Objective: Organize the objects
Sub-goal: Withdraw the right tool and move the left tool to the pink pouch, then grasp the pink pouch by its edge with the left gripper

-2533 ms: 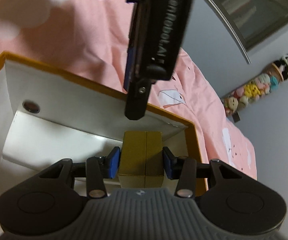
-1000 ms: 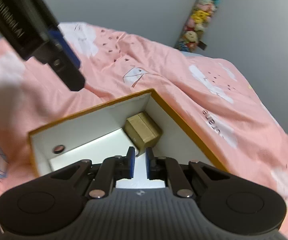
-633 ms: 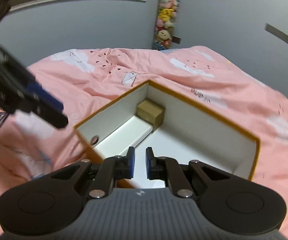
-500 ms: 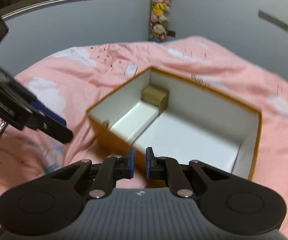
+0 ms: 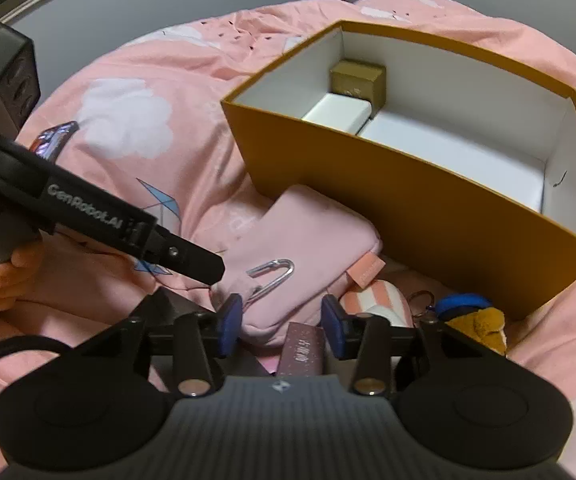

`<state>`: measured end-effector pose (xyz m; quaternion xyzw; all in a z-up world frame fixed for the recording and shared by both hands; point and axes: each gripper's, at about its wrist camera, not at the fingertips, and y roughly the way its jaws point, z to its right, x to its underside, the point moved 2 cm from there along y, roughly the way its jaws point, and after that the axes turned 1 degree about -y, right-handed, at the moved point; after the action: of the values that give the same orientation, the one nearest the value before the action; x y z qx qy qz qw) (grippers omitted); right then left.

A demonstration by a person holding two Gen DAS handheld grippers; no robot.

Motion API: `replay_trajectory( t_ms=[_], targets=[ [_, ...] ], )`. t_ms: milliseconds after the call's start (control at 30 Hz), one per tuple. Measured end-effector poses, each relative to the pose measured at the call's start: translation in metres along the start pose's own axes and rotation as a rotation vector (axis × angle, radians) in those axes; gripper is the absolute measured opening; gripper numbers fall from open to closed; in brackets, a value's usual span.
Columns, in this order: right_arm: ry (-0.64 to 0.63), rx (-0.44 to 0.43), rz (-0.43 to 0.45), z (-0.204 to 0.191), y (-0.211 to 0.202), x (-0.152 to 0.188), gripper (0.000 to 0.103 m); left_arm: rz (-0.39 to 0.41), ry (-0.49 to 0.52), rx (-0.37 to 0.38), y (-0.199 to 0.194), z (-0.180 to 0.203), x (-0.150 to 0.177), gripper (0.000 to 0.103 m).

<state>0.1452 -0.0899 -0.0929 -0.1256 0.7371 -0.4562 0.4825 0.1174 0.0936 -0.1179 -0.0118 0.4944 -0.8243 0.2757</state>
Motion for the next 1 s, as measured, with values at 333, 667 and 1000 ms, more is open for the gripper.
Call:
replay_trajectory(
  t_ms=[333,667,1000],
  targets=[
    [0.027,0.012,-0.010,0.009,0.003,0.000,0.047,-0.062,-0.028,0.016,0.018,-0.004,0.002,0.029],
    [-0.011,0.012,0.015,0.003,-0.007,-0.001,0.053,0.009,-0.061,0.062,-0.014,0.002,0.003,0.009],
    [-0.055,0.022,0.057,-0.011,-0.022,0.001,0.064,0.096,0.005,0.074,-0.035,0.027,-0.002,0.000]
  ],
)
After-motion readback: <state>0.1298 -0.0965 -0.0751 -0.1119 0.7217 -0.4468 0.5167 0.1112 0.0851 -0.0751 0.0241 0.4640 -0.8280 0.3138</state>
